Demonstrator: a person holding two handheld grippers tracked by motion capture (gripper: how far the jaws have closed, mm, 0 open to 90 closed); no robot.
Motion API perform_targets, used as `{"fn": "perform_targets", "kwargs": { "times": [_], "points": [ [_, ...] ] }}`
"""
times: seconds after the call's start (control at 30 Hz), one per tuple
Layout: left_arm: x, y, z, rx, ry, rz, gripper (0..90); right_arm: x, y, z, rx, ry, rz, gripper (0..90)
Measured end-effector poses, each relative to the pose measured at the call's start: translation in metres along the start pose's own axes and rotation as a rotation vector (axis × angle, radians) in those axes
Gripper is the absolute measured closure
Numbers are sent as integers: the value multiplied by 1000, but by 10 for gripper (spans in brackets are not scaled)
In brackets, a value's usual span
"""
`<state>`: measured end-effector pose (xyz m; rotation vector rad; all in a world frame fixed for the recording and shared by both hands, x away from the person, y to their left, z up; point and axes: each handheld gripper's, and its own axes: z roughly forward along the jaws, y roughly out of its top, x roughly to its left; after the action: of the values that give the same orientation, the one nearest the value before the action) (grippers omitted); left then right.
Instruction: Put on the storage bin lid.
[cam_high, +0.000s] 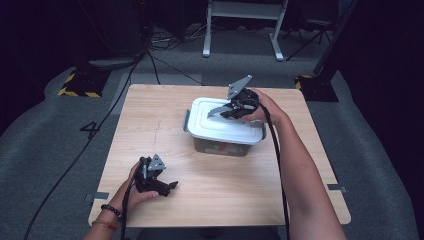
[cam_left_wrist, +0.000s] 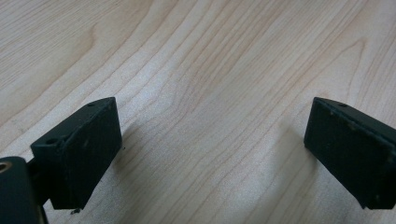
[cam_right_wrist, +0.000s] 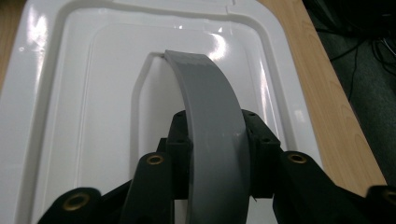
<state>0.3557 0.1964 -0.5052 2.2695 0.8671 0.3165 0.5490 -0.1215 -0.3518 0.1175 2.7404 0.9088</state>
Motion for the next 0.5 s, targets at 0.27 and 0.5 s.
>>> {"fn": "perform_targets", "kwargs": {
  "times": [0.27, 0.5],
  "points": [
    [0, 0, 0, -1, 2, -5, 44, -4, -6, 0, -39, -7, 84, 518],
    [0, 0, 0, 0, 2, -5, 44, 8, -12, -34, -107, -111, 168, 345]
  ]
}}
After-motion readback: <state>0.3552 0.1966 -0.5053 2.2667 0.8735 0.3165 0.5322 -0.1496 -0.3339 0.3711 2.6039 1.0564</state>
